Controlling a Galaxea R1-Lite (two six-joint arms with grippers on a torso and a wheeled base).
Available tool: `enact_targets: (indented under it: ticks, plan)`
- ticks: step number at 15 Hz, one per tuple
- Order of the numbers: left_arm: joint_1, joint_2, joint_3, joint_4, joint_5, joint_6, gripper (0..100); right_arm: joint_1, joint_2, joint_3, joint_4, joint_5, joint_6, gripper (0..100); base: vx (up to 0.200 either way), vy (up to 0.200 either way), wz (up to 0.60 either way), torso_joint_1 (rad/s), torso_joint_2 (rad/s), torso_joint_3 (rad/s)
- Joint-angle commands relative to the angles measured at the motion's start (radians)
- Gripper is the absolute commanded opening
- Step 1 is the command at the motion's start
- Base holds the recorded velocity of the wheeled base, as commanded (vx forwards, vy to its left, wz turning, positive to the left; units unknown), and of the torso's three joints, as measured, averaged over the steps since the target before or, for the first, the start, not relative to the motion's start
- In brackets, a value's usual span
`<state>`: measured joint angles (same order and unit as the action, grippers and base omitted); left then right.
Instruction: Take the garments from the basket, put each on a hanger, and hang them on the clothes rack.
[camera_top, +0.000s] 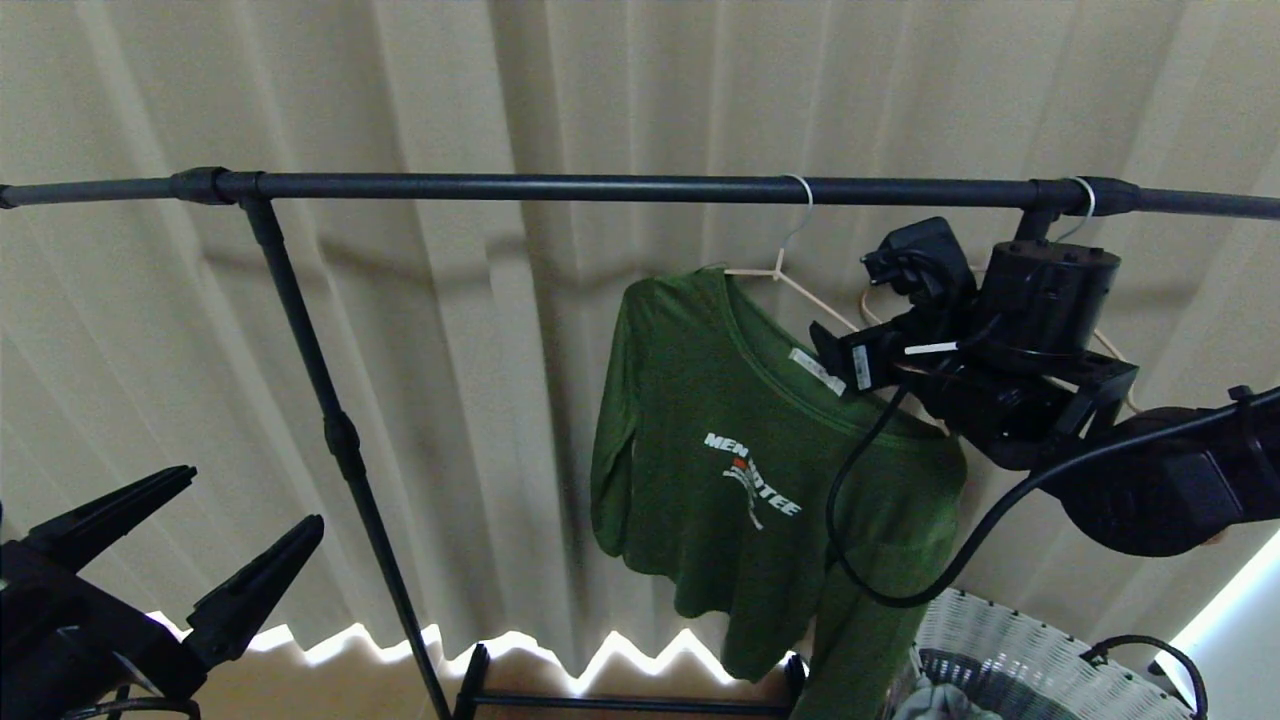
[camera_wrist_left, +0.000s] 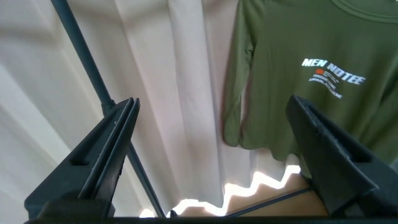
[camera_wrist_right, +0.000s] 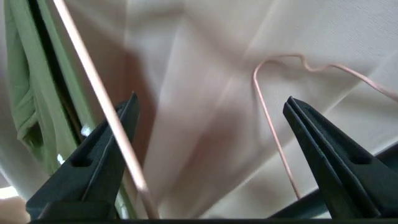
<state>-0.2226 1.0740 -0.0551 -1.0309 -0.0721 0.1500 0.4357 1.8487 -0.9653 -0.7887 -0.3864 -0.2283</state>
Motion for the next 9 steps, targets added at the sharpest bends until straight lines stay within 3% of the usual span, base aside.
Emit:
enact_targets:
  ticks: [1, 9]
  plan:
    - [0.000, 0.001, 0.000, 0.000, 0.000, 0.000, 100, 0.001, -0.036, 0.040, -0.026, 0.006, 0.001, 100, 0.000, 0.000, 0.00, 0.000, 0.00, 0.000]
    - [0.000, 0.003, 0.003, 0.000, 0.000, 0.002, 100, 0.031, -0.270, 0.237, -0.044, 0.038, 0.049, 100, 0.000, 0.000, 0.00, 0.000, 0.00, 0.000]
